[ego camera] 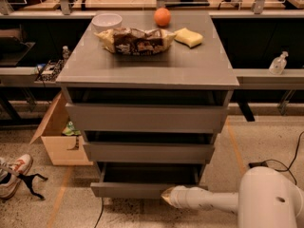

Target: Close bottom drawer

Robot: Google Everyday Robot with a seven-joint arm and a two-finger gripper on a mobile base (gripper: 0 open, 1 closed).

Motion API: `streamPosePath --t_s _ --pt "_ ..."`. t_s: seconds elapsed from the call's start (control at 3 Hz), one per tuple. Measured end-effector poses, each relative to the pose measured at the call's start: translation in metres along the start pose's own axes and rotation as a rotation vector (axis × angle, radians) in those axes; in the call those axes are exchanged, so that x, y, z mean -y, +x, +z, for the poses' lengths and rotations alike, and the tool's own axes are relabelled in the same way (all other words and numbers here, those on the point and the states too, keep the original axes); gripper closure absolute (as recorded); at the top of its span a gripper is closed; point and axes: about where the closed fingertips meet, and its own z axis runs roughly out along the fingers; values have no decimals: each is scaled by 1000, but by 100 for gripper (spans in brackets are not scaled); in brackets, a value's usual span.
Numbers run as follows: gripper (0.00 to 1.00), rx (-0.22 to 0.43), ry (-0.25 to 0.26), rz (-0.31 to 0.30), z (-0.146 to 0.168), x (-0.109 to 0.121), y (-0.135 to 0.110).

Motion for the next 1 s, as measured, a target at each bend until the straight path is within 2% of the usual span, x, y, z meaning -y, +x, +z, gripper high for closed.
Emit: streamPosePath --t_s 0.67,1.0 --pt "100 91 157 -210 11 30 -43" --pt "100 131 187 -266 16 41 -64"
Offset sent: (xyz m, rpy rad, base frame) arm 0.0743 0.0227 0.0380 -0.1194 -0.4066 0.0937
